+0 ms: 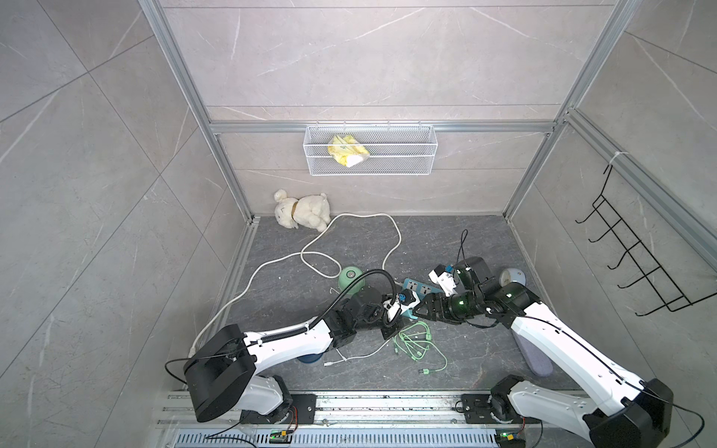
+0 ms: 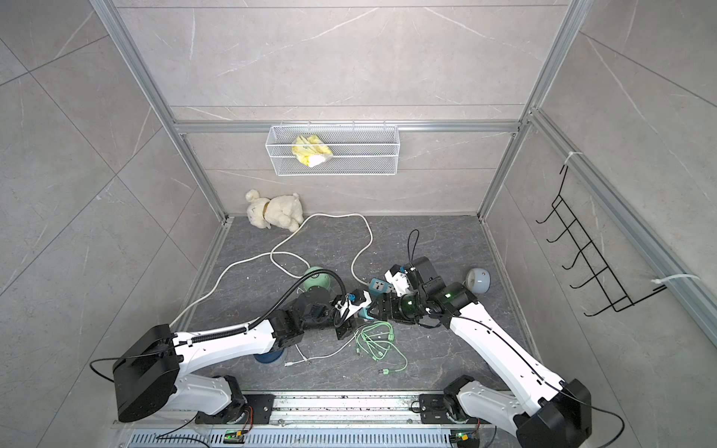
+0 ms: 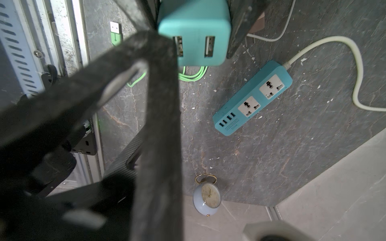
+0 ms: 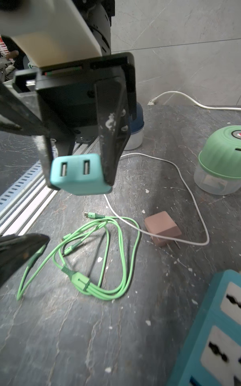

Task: Charge the cordless meat grinders
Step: Pick up the plug from the center of the board.

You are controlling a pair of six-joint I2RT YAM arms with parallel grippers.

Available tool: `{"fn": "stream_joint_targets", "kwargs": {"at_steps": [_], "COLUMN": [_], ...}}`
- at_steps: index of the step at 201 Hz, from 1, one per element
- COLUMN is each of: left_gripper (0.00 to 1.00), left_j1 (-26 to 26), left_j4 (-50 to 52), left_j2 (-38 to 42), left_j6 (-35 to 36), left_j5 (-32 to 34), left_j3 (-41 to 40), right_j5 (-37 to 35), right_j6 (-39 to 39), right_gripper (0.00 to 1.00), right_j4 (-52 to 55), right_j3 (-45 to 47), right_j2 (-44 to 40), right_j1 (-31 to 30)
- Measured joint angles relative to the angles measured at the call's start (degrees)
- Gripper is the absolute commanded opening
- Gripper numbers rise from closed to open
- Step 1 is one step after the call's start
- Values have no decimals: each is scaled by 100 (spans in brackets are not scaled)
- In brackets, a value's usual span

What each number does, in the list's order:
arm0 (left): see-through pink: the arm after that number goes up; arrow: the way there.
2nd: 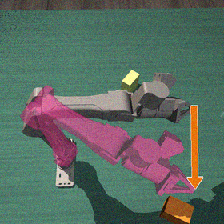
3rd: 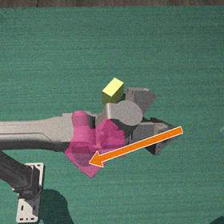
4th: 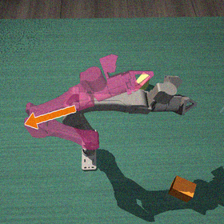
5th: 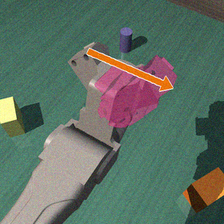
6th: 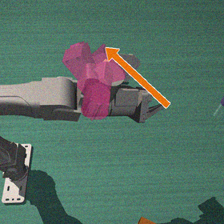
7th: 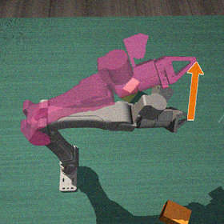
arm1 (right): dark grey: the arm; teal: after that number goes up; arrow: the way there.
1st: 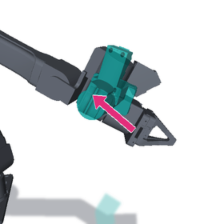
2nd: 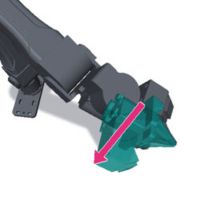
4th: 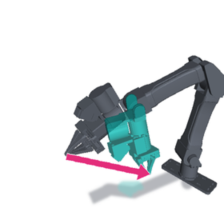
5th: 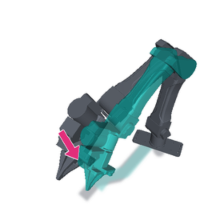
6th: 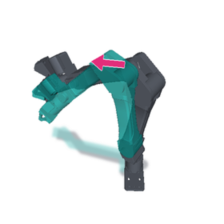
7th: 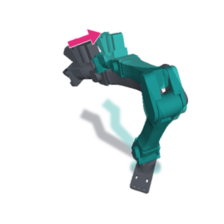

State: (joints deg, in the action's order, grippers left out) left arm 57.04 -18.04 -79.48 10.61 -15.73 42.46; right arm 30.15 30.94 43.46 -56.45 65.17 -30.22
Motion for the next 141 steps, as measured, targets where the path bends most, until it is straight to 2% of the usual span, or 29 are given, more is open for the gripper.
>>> {"fn": "stream_joint_targets", "kwargs": {"at_steps": [64, 141], "left_gripper": [13, 14], "left_j1": [24, 24], "left_j4": [-68, 15], "left_j2": [-42, -262], "left_j6": [-103, -216], "left_j5": [-278, -286], "left_j3": [2, 173], "right_j5": [-98, -350], "right_j6": [122, 232], "right_gripper": [60, 44], "right_j4": [-330, -492], "right_j3": [0, 33], "right_j2": [457, 529], "right_j1": [-354, -492]}}
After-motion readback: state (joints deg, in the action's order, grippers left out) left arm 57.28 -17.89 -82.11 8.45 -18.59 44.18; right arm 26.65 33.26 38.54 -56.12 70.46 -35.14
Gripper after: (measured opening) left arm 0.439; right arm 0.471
